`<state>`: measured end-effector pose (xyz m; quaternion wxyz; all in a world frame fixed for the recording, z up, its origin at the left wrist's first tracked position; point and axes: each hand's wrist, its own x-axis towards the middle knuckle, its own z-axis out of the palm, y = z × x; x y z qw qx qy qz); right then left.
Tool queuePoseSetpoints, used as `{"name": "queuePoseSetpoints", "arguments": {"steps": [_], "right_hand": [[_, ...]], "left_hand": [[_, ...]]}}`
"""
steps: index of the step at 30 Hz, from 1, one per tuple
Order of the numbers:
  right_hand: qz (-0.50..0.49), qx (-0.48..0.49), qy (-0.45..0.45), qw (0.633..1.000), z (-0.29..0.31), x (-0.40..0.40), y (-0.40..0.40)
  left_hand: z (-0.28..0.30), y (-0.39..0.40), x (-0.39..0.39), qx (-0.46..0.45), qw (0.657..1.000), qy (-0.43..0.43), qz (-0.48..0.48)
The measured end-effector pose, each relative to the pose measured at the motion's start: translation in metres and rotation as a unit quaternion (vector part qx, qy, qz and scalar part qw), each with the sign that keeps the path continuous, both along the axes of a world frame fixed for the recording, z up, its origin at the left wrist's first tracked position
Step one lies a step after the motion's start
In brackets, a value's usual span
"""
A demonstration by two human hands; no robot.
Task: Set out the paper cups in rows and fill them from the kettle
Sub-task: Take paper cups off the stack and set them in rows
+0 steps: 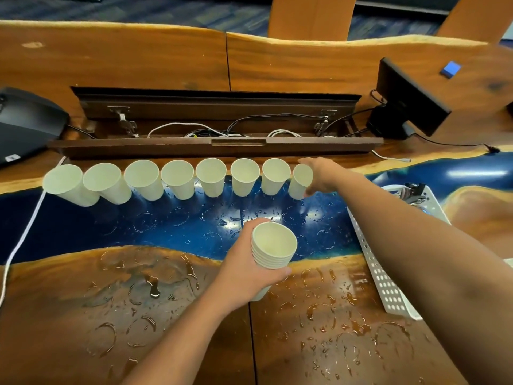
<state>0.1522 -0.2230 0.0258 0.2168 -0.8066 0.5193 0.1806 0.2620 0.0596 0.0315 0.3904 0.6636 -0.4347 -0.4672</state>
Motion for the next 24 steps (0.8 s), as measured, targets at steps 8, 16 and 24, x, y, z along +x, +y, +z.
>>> {"name": "queuePoseSetpoints", "arguments": {"steps": [8,16,24], "right_hand": [[-0.029,-0.004,-0.04,0.999,-0.002,0.009,-0.003],[-0.025,-0.025,-0.021,0.999,0.002,0.006,-0.001],[0.02,-0.135,-0.183,0.974,0.056,-0.014,0.07]], "left_hand": [[0.0,-0.001,-0.001,0.002,1.0,-0.002,0.0],[-0.001,0.0,0.0,-0.004,1.0,-0.005,0.004],[0.0,0.007,0.004,-0.007,1.0,-0.008,0.023]]}}
